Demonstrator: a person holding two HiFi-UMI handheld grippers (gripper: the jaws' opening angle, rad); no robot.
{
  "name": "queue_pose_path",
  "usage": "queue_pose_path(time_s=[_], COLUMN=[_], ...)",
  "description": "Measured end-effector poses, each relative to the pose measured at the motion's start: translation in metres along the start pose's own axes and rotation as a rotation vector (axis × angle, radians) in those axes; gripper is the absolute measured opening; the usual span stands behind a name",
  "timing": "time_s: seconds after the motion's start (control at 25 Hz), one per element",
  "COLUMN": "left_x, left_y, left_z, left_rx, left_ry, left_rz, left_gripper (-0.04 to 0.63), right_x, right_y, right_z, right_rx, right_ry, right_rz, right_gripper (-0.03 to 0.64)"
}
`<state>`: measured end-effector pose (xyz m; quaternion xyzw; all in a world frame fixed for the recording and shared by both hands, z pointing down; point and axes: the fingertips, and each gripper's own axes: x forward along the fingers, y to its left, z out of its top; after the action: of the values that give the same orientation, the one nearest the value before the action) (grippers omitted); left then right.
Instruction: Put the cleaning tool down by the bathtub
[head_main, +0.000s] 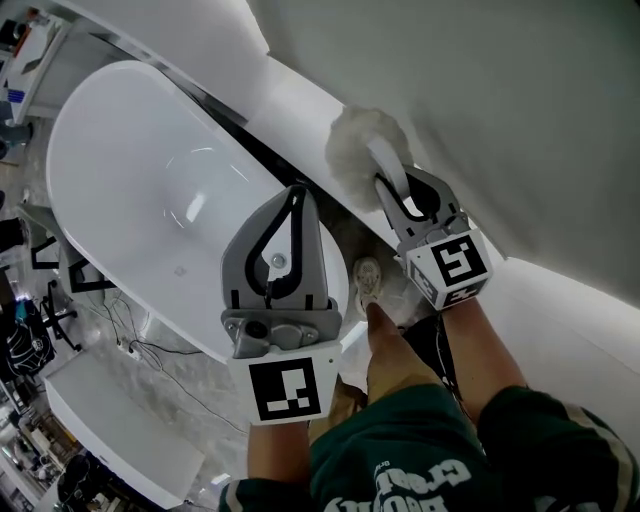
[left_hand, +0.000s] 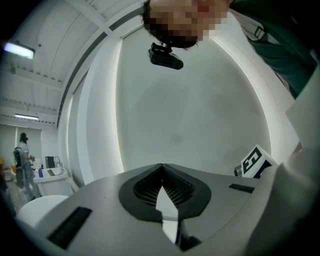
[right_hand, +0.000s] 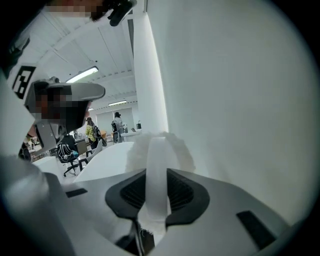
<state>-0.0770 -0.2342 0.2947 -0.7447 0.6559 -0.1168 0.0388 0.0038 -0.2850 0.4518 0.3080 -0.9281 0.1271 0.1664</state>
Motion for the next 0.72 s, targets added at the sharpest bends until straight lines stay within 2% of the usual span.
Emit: queue_pose_path(time_s=[0.24, 0.44, 0.72], left_x=[-0.005, -0.006, -0.014], left_y=[0.007, 0.014, 0.018], left_z=[-0.022, -0.036, -0.062], left_rx=[-0.022, -0.085, -0.108], left_ry=[0.029, 0.040, 0.090], left_rz=[0.014, 0.032, 0.046], left_gripper=[0.008, 0.008, 0.008], right_x=[0.030, 0.055, 0.088], right_y=[-0.010, -0.010, -0.013], right_z=[-0.031, -0.058, -0.101], right_rx=[-0.014, -0.032, -0.038], right_ry=[0.063, 0.131, 0.223], right_rz=[-0.007, 0.013, 0.029], right_gripper=[0.094, 0.094, 0.094])
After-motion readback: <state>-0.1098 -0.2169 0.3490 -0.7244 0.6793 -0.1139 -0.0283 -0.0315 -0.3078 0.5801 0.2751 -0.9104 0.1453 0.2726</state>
